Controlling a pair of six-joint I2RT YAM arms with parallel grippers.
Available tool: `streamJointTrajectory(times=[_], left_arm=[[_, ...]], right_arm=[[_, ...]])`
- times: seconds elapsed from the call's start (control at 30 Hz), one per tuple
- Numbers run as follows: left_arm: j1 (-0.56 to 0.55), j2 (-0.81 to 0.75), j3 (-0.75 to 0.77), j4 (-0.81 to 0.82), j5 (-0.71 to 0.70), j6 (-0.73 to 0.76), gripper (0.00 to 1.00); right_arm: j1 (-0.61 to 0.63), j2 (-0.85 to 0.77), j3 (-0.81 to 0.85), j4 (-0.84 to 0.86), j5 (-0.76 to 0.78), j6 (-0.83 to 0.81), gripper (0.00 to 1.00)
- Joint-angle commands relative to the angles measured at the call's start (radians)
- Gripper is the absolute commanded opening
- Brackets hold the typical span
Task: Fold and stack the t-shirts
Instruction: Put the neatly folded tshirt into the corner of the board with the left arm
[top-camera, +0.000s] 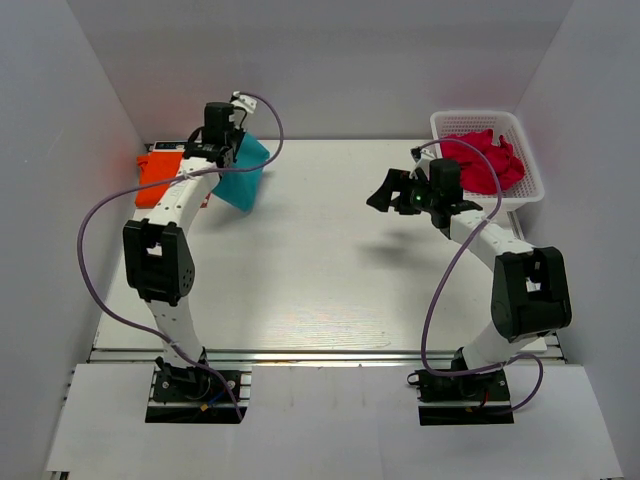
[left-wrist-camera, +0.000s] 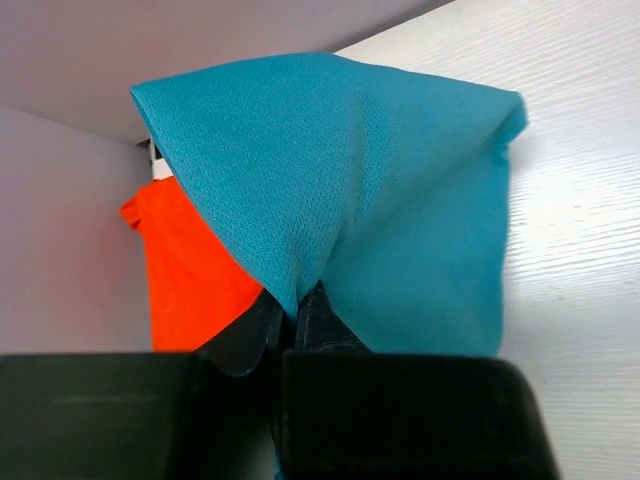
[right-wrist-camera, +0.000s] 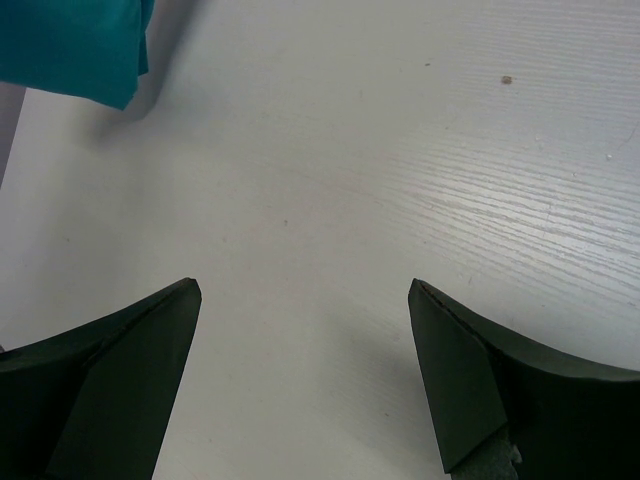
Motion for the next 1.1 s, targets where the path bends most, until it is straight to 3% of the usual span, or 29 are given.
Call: streamJointTrajectory(times=[0.0, 0.57, 0.77, 0.9, 1.07], left_arm=[[0.039, -0.048, 0.014, 0.015, 0.029, 0.034, 0.0], [0.252, 0.039, 0.147, -0.005, 0.162, 0.005, 0.0], [0.32, 0.166, 0.235, -0.037, 0.19, 0.026, 0.0], [0.357, 0.286, 0.38, -0.083, 0.201, 0.026, 0.0], [0.392, 0.342, 0.39, -0.054, 0.238, 0.042, 0.0]], right_arm=[[0.0, 0.013, 0.051, 0.0, -0.02, 0.02, 0.9], [0.003, 0.083, 0.138, -0.022, -0.05, 0.038, 0.9], [0.006, 0.099, 0.153, -0.017, -0.056, 0.049, 0.9], [0.004, 0.116, 0.172, -0.023, -0.06, 0.047, 0.9], [0.004, 0.122, 0.192, -0.036, -0.056, 0.044, 0.9]])
